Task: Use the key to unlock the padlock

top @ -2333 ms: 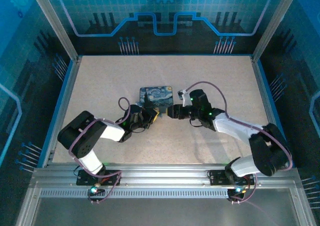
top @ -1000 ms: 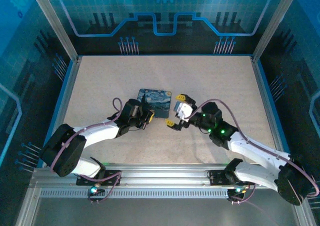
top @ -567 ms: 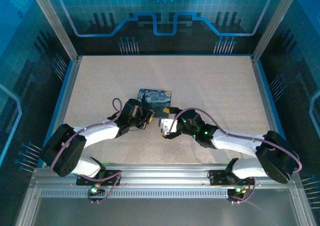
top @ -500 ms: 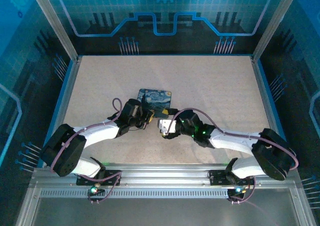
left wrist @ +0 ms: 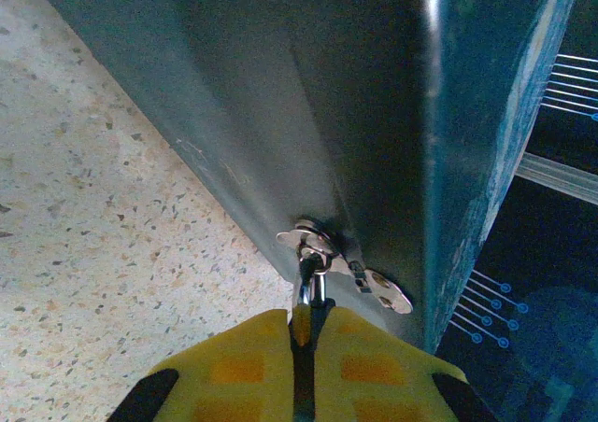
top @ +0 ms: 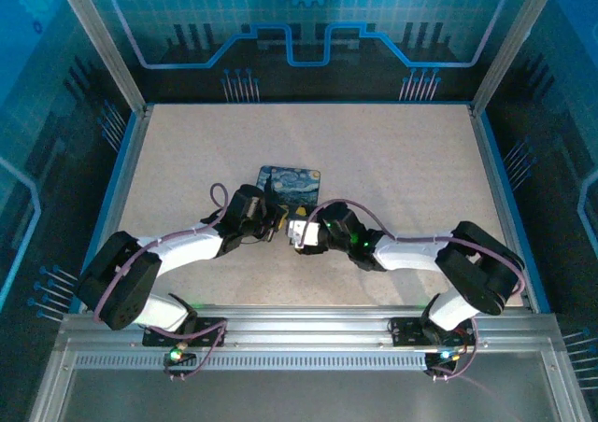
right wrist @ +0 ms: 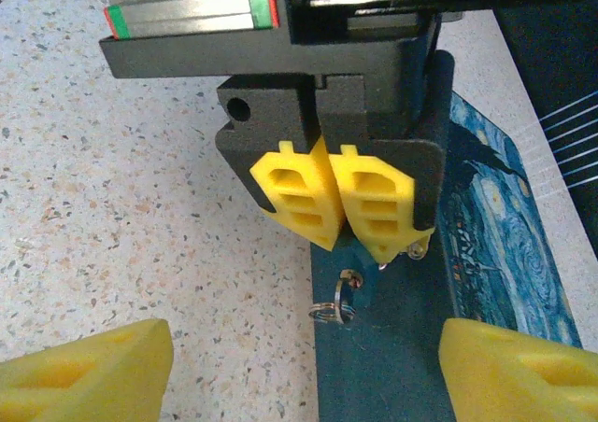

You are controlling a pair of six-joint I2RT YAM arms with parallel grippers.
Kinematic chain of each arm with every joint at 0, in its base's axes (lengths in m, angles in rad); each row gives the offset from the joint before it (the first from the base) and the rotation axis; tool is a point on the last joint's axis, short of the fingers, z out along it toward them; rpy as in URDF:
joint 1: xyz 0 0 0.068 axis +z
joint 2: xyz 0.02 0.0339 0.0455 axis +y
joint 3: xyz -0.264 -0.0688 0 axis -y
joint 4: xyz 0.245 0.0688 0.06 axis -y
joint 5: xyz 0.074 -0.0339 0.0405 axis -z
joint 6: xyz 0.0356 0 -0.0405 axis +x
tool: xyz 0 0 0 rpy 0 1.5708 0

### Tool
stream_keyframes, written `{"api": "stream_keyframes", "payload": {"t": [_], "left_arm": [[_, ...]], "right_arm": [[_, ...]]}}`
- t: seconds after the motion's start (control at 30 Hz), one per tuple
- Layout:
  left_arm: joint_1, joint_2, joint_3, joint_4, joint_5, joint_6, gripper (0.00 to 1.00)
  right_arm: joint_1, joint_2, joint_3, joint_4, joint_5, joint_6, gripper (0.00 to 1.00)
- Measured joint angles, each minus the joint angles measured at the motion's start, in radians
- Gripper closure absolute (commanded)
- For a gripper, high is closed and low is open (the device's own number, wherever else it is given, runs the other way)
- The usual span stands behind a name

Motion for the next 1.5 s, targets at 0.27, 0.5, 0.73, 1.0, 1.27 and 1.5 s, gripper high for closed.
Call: {"api": "stream_keyframes", "payload": {"t": [0.27,0.5,0.73,1.0,1.27,1.5], "left_arm": [[0.0,0.0,0.0,0.0,0.0,0.0,1.0],[0.0,0.0,0.0,0.0,0.0,0.0,1.0],[0.0,0.002,0.0,0.003,0.001,0.0,1.0],[0.0,0.004,0.0,0.006,0.008,0.0,1.0],[0.0,0.006,0.0,0.006,0.008,0.0,1.0],[0.0,0.009,0.0,0.007,0.008,0.0,1.0]], "right_arm": [[-0.003,0.036,0.031,0.007,0.0,0.023,0.46],[-0.008,0.062,0.043,0.007,0.003,0.04,0.6],[-0.008,0.078,0.063,0.007,0.016,0.048,0.68],[-0.008,0.098,0.071,0.008,0.046,0.066,0.83],[-0.008,0.101,0.076,0.011,0.062,0.082,1.0],[-0.008,0.101,0.077,0.01,0.065,0.11,1.0]]}}
